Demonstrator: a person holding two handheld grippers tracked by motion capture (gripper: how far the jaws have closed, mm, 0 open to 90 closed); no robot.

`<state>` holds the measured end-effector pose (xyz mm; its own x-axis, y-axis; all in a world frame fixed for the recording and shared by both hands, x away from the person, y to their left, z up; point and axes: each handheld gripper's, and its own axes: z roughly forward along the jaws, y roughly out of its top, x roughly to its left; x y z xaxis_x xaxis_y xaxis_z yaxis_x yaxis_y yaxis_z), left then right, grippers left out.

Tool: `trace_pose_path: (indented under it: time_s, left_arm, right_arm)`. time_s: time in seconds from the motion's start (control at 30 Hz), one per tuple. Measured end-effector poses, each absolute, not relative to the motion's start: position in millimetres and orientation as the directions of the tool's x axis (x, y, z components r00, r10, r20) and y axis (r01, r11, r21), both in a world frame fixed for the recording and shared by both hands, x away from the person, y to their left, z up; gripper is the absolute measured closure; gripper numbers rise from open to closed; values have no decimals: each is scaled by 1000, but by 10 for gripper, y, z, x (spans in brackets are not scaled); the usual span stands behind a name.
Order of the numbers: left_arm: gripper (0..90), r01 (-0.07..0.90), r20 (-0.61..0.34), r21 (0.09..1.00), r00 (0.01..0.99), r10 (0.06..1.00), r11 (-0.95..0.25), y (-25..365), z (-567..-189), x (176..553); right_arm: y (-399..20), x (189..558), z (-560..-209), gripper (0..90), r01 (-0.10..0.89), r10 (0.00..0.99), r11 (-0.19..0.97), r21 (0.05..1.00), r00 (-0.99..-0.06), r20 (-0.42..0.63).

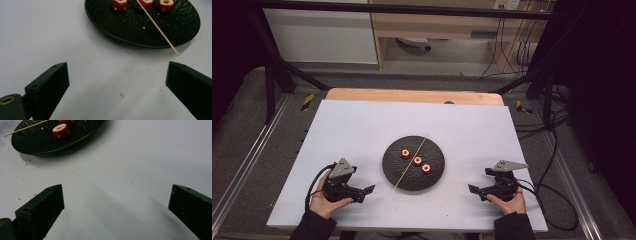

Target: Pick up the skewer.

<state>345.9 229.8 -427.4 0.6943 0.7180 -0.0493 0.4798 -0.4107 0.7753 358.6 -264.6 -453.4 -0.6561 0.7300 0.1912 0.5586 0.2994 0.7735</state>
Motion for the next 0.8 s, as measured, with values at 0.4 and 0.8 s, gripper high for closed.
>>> trace_pose_path:
  time_s: [0.4,0.8]
  left_arm:
    - [76,476,-33,766,700,713,-432,1913,-4084,3553]
    - [182,498,-19,732,697,717,-465,1450,-4071,3704]
  right_arm:
    - [-2643,3587,-4534,8,562,733,302,770,-653,189]
    - [-2639,3591,-4536,9,560,736,306,770,-652,183]
